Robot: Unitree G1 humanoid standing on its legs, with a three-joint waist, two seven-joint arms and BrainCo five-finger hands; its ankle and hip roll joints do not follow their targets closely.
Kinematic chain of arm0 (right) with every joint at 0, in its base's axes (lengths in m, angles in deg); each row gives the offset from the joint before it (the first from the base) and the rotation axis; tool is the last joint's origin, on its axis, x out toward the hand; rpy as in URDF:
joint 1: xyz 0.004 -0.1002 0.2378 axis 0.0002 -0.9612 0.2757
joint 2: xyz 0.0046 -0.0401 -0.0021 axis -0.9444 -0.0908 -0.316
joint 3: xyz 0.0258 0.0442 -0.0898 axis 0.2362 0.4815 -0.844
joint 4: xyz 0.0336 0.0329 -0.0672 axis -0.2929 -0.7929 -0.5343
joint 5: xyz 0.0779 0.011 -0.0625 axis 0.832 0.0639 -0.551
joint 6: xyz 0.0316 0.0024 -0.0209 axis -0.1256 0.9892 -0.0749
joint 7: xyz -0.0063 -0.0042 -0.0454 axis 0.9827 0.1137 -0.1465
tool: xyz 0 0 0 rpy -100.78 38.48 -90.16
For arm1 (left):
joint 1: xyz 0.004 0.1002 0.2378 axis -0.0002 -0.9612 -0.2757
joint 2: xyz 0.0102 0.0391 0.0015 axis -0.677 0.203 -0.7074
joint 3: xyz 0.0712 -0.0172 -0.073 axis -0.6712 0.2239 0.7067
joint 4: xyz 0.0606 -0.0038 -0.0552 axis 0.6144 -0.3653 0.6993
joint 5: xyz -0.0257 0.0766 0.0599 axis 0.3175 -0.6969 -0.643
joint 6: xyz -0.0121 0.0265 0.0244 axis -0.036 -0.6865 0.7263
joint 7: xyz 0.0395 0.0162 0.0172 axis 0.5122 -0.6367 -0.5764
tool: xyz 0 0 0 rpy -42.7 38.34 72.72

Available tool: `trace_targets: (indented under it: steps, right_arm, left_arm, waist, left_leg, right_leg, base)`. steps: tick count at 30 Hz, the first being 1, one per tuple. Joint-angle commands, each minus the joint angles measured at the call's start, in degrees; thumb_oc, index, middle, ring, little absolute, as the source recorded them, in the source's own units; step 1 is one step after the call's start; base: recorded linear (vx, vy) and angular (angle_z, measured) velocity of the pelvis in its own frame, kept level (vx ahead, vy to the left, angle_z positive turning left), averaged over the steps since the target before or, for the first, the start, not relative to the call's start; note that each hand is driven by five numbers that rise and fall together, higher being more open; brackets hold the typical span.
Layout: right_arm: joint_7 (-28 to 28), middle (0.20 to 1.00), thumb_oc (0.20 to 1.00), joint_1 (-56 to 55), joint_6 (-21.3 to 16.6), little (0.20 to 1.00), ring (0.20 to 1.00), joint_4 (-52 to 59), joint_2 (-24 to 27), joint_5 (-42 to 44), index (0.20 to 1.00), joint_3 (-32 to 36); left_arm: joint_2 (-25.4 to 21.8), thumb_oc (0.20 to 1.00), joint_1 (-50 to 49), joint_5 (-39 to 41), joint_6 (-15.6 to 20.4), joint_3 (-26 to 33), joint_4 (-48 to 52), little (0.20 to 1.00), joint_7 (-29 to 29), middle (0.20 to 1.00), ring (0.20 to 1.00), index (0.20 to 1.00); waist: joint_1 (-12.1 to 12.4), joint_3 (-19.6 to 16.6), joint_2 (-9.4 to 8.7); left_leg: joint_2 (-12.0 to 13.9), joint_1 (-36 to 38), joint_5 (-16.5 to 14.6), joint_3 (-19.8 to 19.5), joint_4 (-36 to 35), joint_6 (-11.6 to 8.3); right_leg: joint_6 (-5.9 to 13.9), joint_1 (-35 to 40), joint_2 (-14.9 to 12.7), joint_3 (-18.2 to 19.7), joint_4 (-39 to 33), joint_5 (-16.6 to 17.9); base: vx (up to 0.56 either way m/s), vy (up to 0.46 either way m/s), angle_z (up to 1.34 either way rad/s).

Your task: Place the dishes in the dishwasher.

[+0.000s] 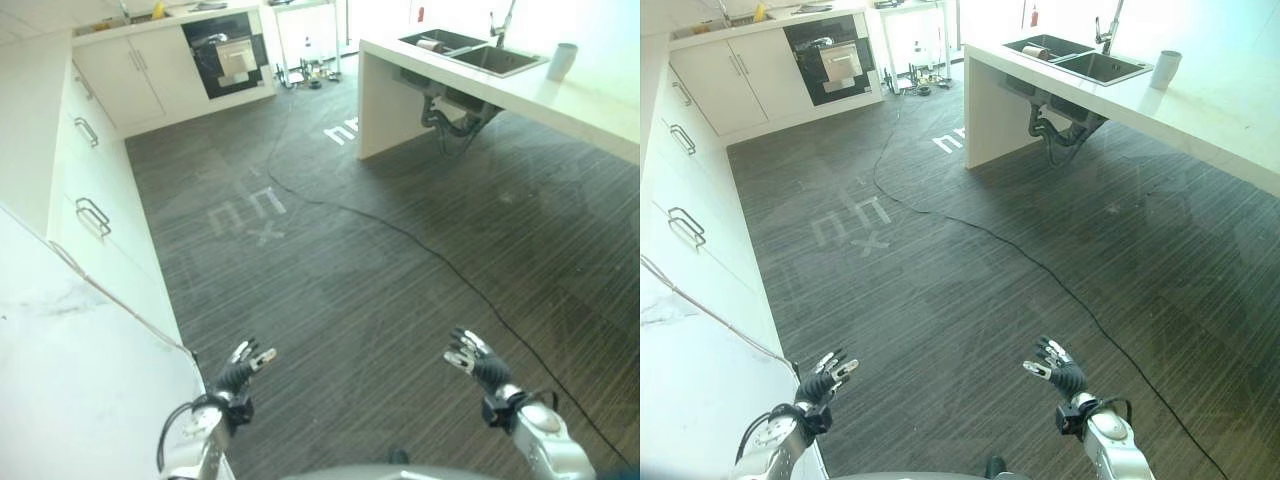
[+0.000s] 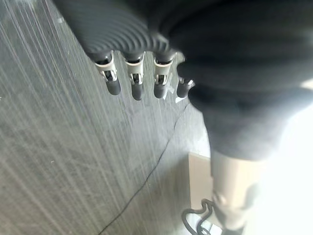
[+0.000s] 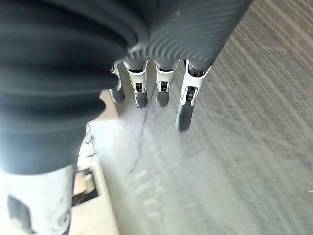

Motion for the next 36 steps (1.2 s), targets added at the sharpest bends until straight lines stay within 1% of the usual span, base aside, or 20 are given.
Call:
trace_targets:
  steps: [1, 6, 8, 10, 12, 15, 16, 19, 20, 21, 23, 24, 26, 27, 29, 30, 31, 32, 33, 36]
  right_arm:
    - [0.0, 1.000, 1.000, 3.4, -2.4, 1.000, 1.000, -5.0, -0.6, 0.7, 1.000, 0.4]
    - [1.0, 1.000, 1.000, 1.8, -3.4, 1.000, 1.000, 2.7, -1.2, -0.8, 1.000, 0.1]
    - [0.7, 1.000, 1.000, 1.2, -4.0, 1.000, 1.000, 5.7, -1.2, 0.7, 1.000, 0.3]
    - [1.2, 1.000, 1.000, 0.6, -4.6, 1.000, 1.000, 8.9, -0.9, 2.9, 1.000, 1.0]
    - [2.0, 1.000, 1.000, -0.5, -6.5, 1.000, 1.000, 12.6, -0.8, 3.8, 1.000, 1.7]
    - [2.4, 1.000, 1.000, -0.4, -8.2, 1.000, 1.000, 14.5, -0.2, 3.4, 1.000, 1.4]
    - [2.3, 1.000, 1.000, 0.1, -8.2, 1.000, 1.000, 14.7, 0.0, 3.4, 1.000, 1.1]
    - [2.5, 1.000, 1.000, 1.8, -8.6, 1.000, 1.000, 16.3, 1.4, 4.4, 1.000, 0.1]
    - [2.6, 1.000, 1.000, 1.9, -8.6, 1.000, 1.000, 16.8, 1.6, 4.7, 1.000, -0.1]
    - [2.8, 1.000, 1.000, 2.1, -8.8, 1.000, 1.000, 17.6, 1.9, 5.2, 1.000, -0.1]
    - [3.1, 1.000, 1.000, 2.0, -10.1, 1.000, 1.000, 17.0, 1.8, 4.7, 1.000, 0.0]
    - [2.8, 1.000, 1.000, 2.0, -10.5, 1.000, 1.000, 17.0, 1.8, 3.7, 1.000, -0.1]
    - [1.9, 1.000, 1.000, 2.6, -9.6, 1.000, 1.000, 17.4, 2.2, 2.3, 1.000, -0.5]
    - [3.0, 1.000, 1.000, 1.9, -9.1, 1.000, 1.000, 17.7, 2.6, 2.5, 1.000, 0.0]
    - [4.4, 1.000, 1.000, 0.3, -9.4, 1.000, 1.000, 18.0, 3.2, 2.1, 1.000, 0.6]
    - [4.9, 1.000, 1.000, -0.2, -9.6, 1.000, 1.000, 18.3, 3.4, 2.1, 1.000, 0.9]
    - [4.8, 1.000, 1.000, -0.5, -9.7, 1.000, 1.000, 18.7, 3.8, 1.7, 1.000, 0.7]
    - [4.9, 1.000, 1.000, -0.6, -9.4, 1.000, 1.000, 19.1, 3.8, 1.3, 1.000, 0.8]
    - [5.2, 1.000, 1.000, -0.8, -9.5, 1.000, 1.000, 19.2, 3.9, 1.6, 1.000, 1.1]
    - [5.7, 1.000, 1.000, -1.9, -8.7, 1.000, 1.000, 20.0, 2.9, 2.5, 1.000, 2.1]
  left_arm:
    - [-1.3, 1.000, 2.9, 1.0, 3.7, 0.0, -8.8, 1.000, 1.8, 1.000, 1.000, 1.000]
    - [-1.2, 1.000, 0.8, 5.8, 5.0, 2.1, -3.0, 1.000, 1.2, 1.000, 1.000, 1.000]
    - [-0.3, 1.000, 0.3, 12.9, 3.1, 3.5, -0.3, 1.000, 3.4, 1.000, 1.000, 1.000]
    - [-0.5, 1.000, -0.6, 13.1, 4.0, 3.3, 3.6, 1.000, 4.8, 1.000, 1.000, 1.000]
    - [-0.9, 1.000, -1.4, 15.2, 4.2, 3.1, 9.8, 1.000, 4.5, 1.000, 1.000, 1.000]
    - [-0.7, 1.000, -1.1, 19.8, 3.8, 3.3, 12.8, 1.000, 4.8, 1.000, 1.000, 1.000]
    - [-0.4, 1.000, -0.8, 20.9, 4.1, 3.2, 12.9, 1.000, 4.4, 1.000, 1.000, 1.000]
    - [-0.5, 1.000, -0.1, 22.5, 6.1, 2.6, 14.3, 1.000, 4.1, 1.000, 1.000, 1.000]
    - [-0.6, 1.000, -0.1, 22.7, 6.4, 2.7, 15.0, 1.000, 4.1, 1.000, 1.000, 1.000]
    - [-0.6, 1.000, -0.1, 22.7, 6.4, 2.8, 15.8, 1.000, 4.4, 1.000, 1.000, 1.000]
    - [-0.5, 1.000, 0.2, 20.9, 6.5, 2.7, 15.2, 1.000, 4.3, 1.000, 1.000, 1.000]
    - [-0.6, 1.000, 0.4, 21.0, 6.1, 2.5, 14.9, 1.000, 4.7, 1.000, 1.000, 1.000]
    - [-0.5, 1.000, -0.1, 21.1, 5.9, 1.7, 15.8, 1.000, 3.8, 1.000, 1.000, 1.000]
    - [-0.2, 1.000, -1.1, 21.9, 6.0, 1.3, 16.0, 1.000, 2.7, 1.000, 1.000, 1.000]
    - [0.9, 1.000, -3.2, 22.1, 7.3, 1.7, 14.8, 1.000, 4.6, 1.000, 1.000, 1.000]
    - [1.5, 1.000, -4.0, 21.5, 7.7, 1.8, 14.5, 1.000, 5.5, 1.000, 1.000, 1.000]
    - [1.8, 1.000, -4.9, 20.9, 8.3, 1.8, 14.0, 1.000, 6.7, 1.000, 1.000, 1.000]
    - [1.8, 1.000, -4.9, 20.5, 8.3, 1.6, 14.2, 1.000, 6.3, 1.000, 1.000, 1.000]
    - [1.3, 1.000, -4.5, 20.7, 8.1, 1.6, 14.2, 1.000, 6.2, 1.000, 1.000, 1.000]
    - [-0.1, 1.000, -3.1, 20.2, 6.3, 3.0, 14.6, 1.000, 6.5, 1.000, 1.000, 1.000]
  waist:
    - [-1.3, -2.3, -1.88]
    - [-1.2, -1.7, -2.17]
    - [-1.3, -1.3, -2.35]
    - [-1.4, -0.9, -2.28]
    - [-1.7, -0.2, -2.01]
    - [-1.5, 0.5, -2.38]
    - [-1.5, 0.8, -2.68]
    - [-1.3, 2.6, -4.79]
    - [-1.1, 3.2, -5.48]
    - [-0.6, 4.3, -6.01]
    - [-0.1, 5.4, -6.44]
    - [0.3, 5.9, -6.23]
    - [1.0, 6.6, -4.61]
    - [1.9, 6.4, -2.30]
    - [3.1, 7.2, -1.23]
    - [3.3, 7.5, -1.10]
    - [3.0, 7.7, -1.18]
    - [2.8, 7.6, -0.97]
    - [2.5, 7.5, -0.96]
    - [3.3, 6.0, -2.09]
  left_leg:
    - [0.1, -1.2, -3.2, 2.8, -0.1, -2.25]
    - [0.7, -1.0, -2.7, 2.9, -0.1, -2.47]
    - [1.0, -1.0, -2.5, 3.0, -0.1, -2.63]
    - [1.3, -1.2, -2.3, 2.9, -0.1, -2.76]
    - [1.8, -1.6, -1.8, 2.9, 0.3, -2.98]
    - [1.7, -3.1, -2.3, 1.9, 3.8, -3.33]
    - [1.6, -3.9, -2.8, 1.5, 5.9, -3.47]
    - [0.9, -9.5, -3.8, 1.2, 21.2, -2.90]
    - [0.9, -12.4, -3.3, 1.3, 27.7, -2.70]
    - [0.9, -17.8, -3.3, 0.9, 38.7, -2.42]
    - [1.4, -22.8, -1.8, 1.4, 43.7, -2.07]
    - [2.0, -24.2, -0.2, 1.7, 41.4, -2.53]
    - [4.6, -22.7, 4.7, 3.5, 26.5, -4.30]
    - [6.5, -22.7, 11.6, 3.7, 10.4, -6.62]
    - [7.3, -22.7, 17.1, -1.3, 4.1, -8.22]
    - [7.9, -23.0, 17.3, -1.7, 3.4, -8.43]
    - [8.0, -22.5, 14.5, 0.5, 4.7, -7.84]
    - [8.5, -22.7, 15.2, 1.4, 6.0, -8.00]
    - [8.8, -22.6, 14.2, 2.2, 6.5, -7.65]
    - [6.2, -21.1, 8.9, 2.6, 6.9, -5.11]
  right_leg:
    - [5.05, 3.1, -2.7, 0.1, 0.8, -6.1]
    - [4.51, 3.3, -2.3, 0.0, 0.6, -6.1]
    - [4.35, 3.2, -2.0, 0.0, 0.6, -6.2]
    - [4.04, 3.0, -1.7, 0.3, 0.7, -6.3]
    - [3.60, 2.4, -1.2, 0.7, 1.1, -6.5]
    - [2.97, 1.8, -1.0, 1.3, 1.8, -6.7]
    - [2.74, 1.6, -1.1, 1.5, 2.2, -6.7]
    - [1.05, 1.2, -1.3, 3.1, 4.0, -7.4]
    - [0.43, 1.1, -1.5, 3.4, 4.6, -7.6]
    - [-0.39, 1.0, -1.5, 3.6, 5.8, -7.8]
    - [-0.56, 1.2, -1.4, 3.7, 7.2, -8.1]
    - [-0.36, 2.1, -0.9, 3.7, 7.1, -8.7]
    - [0.07, 4.8, 0.7, 4.1, 5.7, -10.6]
    - [0.45, 7.8, 2.7, 4.5, 4.1, -12.2]
    - [-0.01, 10.6, 3.7, 6.8, 4.9, -14.3]
    - [-0.19, 11.2, 3.7, 7.2, 5.9, -15.3]
    - [0.22, 10.9, 2.5, 6.8, 8.0, -16.2]
    - [0.11, 10.9, 2.3, 6.4, 9.1, -16.8]
    - [0.32, 10.9, 1.6, 6.0, 10.1, -17.5]
    - [2.71, 12.8, -1.1, 5.1, 12.5, -19.1]
  base:
    - [0.06, -0.033, -0.02]
    - [0.06, -0.121, -0.01]
    - [0.04, -0.133, 0.02]
    - [0.02, -0.132, 0.01]
    - [-0.01, -0.152, -0.02]
    - [-0.02, -0.129, -0.02]
    - [0.01, -0.165, -0.05]
    - [0.03, -0.188, -0.13]
    - [0.02, -0.251, -0.44]
    - [0.02, -0.234, -0.43]
    - [0.11, -0.154, -0.25]
    - [0.24, -0.002, -0.14]
    - [0.45, 0.214, -0.36]
    - [0.65, 0.365, -0.06]
    - [0.65, 0.373, -0.06]
    - [0.61, 0.440, -0.77]
    - [0.49, 0.406, -0.77]
    - [0.49, 0.434, -0.39]
    - [0.41, 0.323, -0.16]
    - [0.45, 0.342, 0.03]
